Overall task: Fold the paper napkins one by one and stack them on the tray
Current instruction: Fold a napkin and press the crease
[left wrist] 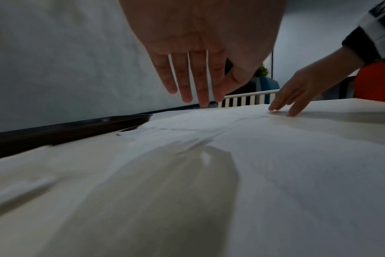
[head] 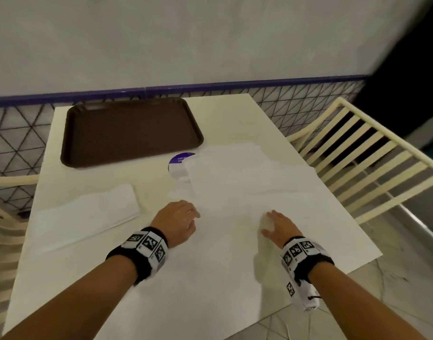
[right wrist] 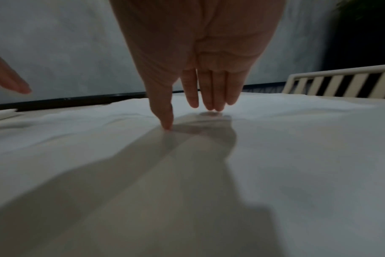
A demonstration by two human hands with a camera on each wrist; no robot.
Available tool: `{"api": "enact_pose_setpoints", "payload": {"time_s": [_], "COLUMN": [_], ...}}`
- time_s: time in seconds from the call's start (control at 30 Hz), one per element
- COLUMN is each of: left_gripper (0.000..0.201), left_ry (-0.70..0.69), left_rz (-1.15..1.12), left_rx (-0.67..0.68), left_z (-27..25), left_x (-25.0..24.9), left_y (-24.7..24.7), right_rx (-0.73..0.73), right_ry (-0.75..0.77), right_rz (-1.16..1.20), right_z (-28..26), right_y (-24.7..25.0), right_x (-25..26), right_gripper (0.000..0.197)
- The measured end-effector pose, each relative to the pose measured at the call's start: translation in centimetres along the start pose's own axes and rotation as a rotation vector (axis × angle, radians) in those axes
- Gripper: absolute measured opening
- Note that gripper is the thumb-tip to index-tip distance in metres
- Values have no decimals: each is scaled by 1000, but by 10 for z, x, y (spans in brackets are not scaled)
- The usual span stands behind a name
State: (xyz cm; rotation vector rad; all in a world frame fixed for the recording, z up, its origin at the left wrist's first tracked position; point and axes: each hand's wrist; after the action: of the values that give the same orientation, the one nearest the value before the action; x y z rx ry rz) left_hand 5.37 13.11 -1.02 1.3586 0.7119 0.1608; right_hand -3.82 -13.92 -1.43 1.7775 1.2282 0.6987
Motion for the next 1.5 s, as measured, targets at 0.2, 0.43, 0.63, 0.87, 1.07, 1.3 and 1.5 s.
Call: {"api": "enact_pose_setpoints", "payload": {"time_s": [0.2,0.43,0.63,0.87,1.07,1.3,1.5], "left_gripper": [25,48,68,36,44,31,26], "left_ry": [-25,40,135,304,432,554,823], "left_rz": [-12,31,-25,-303,-303,-270,-385], "left_rx": [56,56,40,-190,-294,-366,-257], "left_z": [35,65,99,79,-29,-150,-181], "left_x": [-37,-64,-89,-81,-40,-29,-24], "left_y": [-15,-24,-17,-3,0,-20,-28], "right_rx": [-109,-318,-626,-246,-169,-40,110], "right_ry": [95,175,457,491,642,870,806], "right_rz": [-98,-124,64,-69,-167,-72,15], "right_z": [6,13,-9,-15,-12,-31,-26], "right_y": [-4,-2,24,40,31,14,2], "right_x": [-16,-24,-18,-11,28,115,145], "right_gripper": [40,31,21,67,41,30,16]}}
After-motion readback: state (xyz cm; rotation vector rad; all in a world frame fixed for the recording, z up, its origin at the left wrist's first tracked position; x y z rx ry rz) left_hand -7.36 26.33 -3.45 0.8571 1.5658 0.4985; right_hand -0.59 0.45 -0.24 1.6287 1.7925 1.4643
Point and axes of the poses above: each hand's wrist, its own z-axis towards the middle knuckle, its own y-axis out of the back of the hand, x = y × z, and after that the axes turned 13 degrees about -z, right-handed
